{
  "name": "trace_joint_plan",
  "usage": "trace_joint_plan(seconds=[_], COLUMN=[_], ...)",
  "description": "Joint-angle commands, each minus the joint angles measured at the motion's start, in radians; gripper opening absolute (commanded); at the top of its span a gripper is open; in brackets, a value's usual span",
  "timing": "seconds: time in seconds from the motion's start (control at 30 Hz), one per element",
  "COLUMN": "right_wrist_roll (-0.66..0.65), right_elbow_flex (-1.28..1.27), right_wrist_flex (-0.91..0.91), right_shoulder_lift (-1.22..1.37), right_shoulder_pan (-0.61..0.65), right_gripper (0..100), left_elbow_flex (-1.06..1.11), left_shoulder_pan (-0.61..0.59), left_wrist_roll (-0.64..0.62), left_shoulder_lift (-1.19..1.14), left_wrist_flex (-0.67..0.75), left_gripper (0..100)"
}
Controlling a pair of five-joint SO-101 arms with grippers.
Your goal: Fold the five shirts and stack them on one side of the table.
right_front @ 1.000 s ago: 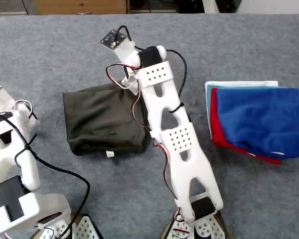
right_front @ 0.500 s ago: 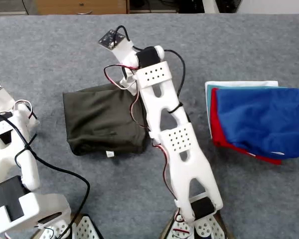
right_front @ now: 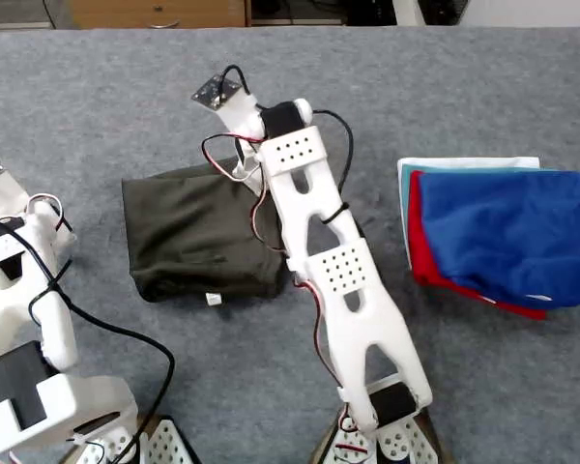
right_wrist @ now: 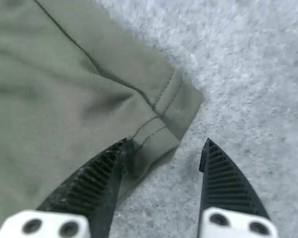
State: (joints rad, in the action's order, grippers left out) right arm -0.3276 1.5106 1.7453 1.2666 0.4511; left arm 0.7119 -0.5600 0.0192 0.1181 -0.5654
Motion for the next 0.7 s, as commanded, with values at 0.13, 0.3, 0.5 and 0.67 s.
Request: trace_joint_plan(seconds=[0.13, 0.3, 0.5, 0.67], right_wrist_roll=[-0.003, -0.002, 0.000, -0.006], right_elbow_flex=[0.008, 0.012, 0.012, 0.016], right_wrist_flex=[-0.023, -0.061, -0.086, -0.089], right_shoulder_lift=[-0.002, -0.008, -0.008, -0.010], right_shoulder_pan=[0.027, 0.027, 0.027, 0.022], right_gripper=[11.2, 7.5, 7.1, 1.1], left_elbow_flex=[-0.005, -0.005, -0.005, -0.005], left_shoulder_pan=[-0.002, -0.002, -0.002, -0.002], left_wrist_roll=[0.008, 0.008, 0.008, 0.008], left_shoulder_lift=[0.002, 0.002, 0.002, 0.002], left_wrist_flex=[0.015, 0.015, 0.015, 0.015], left_gripper=[2, 2, 2, 2])
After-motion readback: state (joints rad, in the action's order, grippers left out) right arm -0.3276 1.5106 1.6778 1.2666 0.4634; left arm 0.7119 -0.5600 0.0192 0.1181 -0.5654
